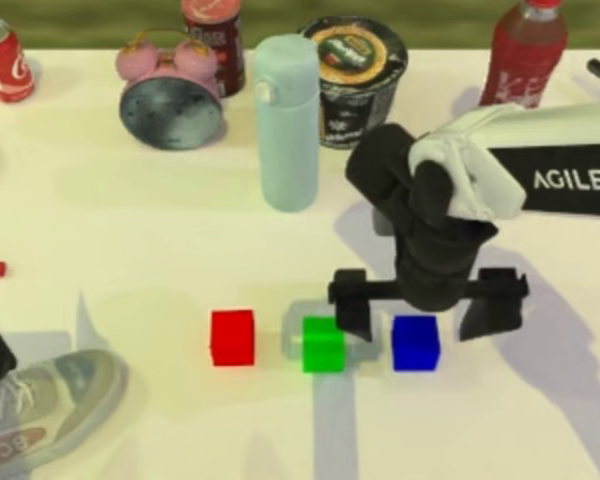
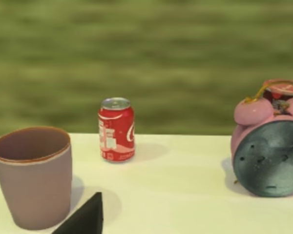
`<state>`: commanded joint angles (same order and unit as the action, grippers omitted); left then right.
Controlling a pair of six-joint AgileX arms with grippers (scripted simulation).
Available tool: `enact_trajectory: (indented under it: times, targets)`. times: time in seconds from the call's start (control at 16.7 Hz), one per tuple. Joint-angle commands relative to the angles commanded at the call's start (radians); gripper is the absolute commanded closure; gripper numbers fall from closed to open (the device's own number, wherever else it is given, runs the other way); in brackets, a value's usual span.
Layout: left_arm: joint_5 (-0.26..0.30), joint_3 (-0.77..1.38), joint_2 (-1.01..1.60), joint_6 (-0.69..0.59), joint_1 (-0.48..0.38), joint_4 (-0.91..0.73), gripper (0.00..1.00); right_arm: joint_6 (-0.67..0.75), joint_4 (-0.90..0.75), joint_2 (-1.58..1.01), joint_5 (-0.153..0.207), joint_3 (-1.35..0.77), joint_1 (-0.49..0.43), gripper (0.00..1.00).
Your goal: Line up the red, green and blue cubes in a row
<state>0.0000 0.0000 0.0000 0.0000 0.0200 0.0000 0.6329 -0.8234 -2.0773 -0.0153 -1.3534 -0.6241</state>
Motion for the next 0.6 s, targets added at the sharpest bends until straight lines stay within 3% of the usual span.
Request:
enact_trajectory:
  times: [0.6]
  targets:
    - [0.0, 0.0, 0.0, 0.0, 0.0, 0.0, 0.0, 0.0, -0.247, 0.1, 0.001, -0.147, -0.011, 0.0]
